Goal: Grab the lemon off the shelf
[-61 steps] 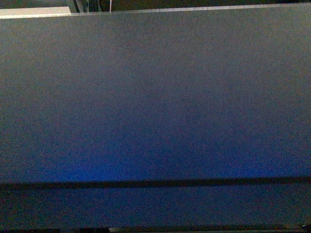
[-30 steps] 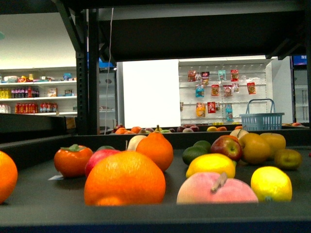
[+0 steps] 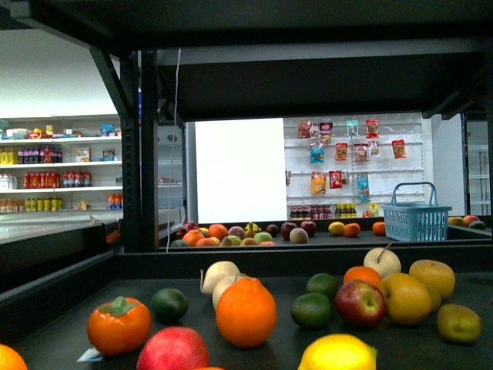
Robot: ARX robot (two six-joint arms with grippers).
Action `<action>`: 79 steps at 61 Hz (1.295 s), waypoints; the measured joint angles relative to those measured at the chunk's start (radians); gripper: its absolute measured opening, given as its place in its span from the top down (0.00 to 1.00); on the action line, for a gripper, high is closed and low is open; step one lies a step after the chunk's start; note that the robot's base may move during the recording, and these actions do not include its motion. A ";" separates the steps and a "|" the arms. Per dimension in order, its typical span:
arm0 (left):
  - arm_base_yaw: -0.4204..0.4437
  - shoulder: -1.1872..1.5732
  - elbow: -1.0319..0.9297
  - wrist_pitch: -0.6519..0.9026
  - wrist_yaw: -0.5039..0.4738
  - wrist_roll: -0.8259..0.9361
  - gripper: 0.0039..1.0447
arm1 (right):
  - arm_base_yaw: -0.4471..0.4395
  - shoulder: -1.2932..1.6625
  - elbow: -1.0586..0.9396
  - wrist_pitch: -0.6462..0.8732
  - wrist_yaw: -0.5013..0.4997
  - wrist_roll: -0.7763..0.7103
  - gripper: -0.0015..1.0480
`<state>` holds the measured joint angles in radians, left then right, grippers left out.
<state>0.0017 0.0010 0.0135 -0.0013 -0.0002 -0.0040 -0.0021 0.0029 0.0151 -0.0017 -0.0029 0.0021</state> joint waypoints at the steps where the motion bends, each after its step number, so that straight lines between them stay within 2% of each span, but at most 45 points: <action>1: 0.000 0.000 0.000 0.000 0.000 0.000 0.07 | 0.000 0.000 0.000 0.000 0.000 0.000 0.02; 79: 0.000 0.000 0.000 0.000 0.000 0.000 0.07 | 0.000 0.000 0.000 0.000 0.000 0.000 0.02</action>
<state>0.0017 0.0010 0.0135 -0.0013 -0.0002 -0.0036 -0.0017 0.0029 0.0151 -0.0017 -0.0032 0.0025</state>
